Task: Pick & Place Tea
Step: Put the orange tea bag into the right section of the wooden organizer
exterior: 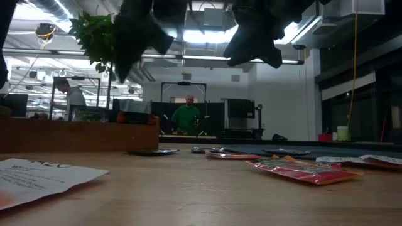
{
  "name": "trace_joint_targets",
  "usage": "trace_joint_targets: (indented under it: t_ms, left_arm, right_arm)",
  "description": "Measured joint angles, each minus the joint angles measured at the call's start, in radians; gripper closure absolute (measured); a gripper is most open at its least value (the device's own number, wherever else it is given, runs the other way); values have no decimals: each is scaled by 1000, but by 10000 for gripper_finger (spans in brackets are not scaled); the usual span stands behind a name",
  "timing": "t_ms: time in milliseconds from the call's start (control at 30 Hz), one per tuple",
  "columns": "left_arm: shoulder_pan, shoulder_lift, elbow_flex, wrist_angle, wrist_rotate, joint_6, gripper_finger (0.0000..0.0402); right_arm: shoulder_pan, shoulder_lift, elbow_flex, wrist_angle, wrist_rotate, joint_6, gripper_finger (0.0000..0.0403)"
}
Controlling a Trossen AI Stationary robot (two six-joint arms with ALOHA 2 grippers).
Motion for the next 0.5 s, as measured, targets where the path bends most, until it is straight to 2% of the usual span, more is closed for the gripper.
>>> trace_joint_targets:
  t_ms: [133, 300, 500]
  left_arm:
    - [-23, -109, 2, 186, 12, -65, 327]
    - [-52, -217, -15, 483, 89, -75, 328]
    - [-65, -301, -189, 902, 240, -214, 336]
  right_arm:
    - [0, 0, 0, -20, -1, 18, 304]
    - [0, 0, -19, -27, -3, 51, 304]
    - [11, 0, -88, 8, -36, 133, 304]
